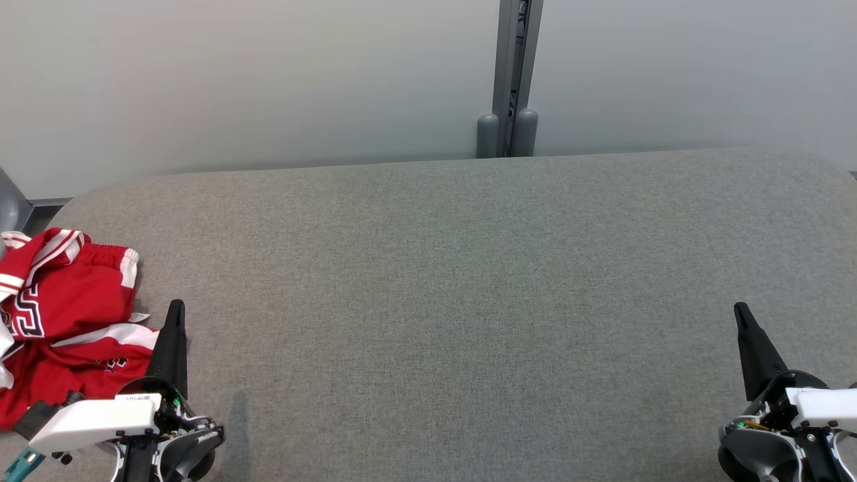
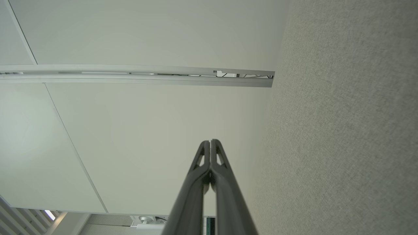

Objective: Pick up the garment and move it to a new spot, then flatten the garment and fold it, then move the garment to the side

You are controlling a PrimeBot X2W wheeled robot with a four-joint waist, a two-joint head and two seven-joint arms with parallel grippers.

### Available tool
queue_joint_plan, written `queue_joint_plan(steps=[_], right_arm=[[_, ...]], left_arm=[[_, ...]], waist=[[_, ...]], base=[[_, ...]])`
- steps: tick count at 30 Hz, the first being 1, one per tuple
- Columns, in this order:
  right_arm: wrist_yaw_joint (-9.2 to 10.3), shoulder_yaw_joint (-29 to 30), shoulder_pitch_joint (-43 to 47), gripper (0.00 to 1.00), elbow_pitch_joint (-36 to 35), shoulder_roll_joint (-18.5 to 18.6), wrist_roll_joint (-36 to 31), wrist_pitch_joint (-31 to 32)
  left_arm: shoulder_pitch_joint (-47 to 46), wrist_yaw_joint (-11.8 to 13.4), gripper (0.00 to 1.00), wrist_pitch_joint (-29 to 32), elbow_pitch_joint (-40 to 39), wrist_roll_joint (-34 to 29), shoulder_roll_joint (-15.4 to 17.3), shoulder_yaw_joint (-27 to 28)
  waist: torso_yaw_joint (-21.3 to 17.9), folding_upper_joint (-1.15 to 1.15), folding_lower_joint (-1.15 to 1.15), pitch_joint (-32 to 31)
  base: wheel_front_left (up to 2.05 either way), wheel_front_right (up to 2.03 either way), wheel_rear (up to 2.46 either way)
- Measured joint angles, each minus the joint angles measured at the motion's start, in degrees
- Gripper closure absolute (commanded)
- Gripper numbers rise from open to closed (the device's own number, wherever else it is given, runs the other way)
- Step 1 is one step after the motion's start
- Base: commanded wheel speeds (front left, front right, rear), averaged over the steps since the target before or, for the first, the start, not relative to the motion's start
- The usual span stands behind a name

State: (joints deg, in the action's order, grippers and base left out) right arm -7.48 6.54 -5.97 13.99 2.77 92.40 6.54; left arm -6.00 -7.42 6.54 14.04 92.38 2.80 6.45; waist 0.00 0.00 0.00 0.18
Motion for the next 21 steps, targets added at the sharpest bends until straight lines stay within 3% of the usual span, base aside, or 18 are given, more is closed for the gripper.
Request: queue_joint_plan(steps=[17, 18, 21], right_arm=[[0.00, 0.0, 0.0, 1.00, 0.0, 0.0, 0.0, 0.0], [0.00, 0.0, 0.1, 0.00, 0.1, 0.0, 0.0, 0.0], [0.02, -0.1, 1.4, 0.00, 1.5, -0.7, 0.0, 0.0]], left_arm=[[0.0, 0.0, 1.00, 0.0, 0.0, 0.0, 0.0, 0.0], [0.1, 0.0, 0.00, 0.0, 0.1, 0.0, 0.0, 0.0], [1.5, 0.0, 0.00, 0.0, 1.6, 0.0, -0.5, -0.1]], waist=[[0.0, 0.00, 0.00, 0.0], [0.0, 0.00, 0.00, 0.0], [0.0, 0.00, 0.00, 0.0]], base=[[0.00, 0.00, 0.00], [0.00, 0.00, 0.00], [0.00, 0.00, 0.00]])
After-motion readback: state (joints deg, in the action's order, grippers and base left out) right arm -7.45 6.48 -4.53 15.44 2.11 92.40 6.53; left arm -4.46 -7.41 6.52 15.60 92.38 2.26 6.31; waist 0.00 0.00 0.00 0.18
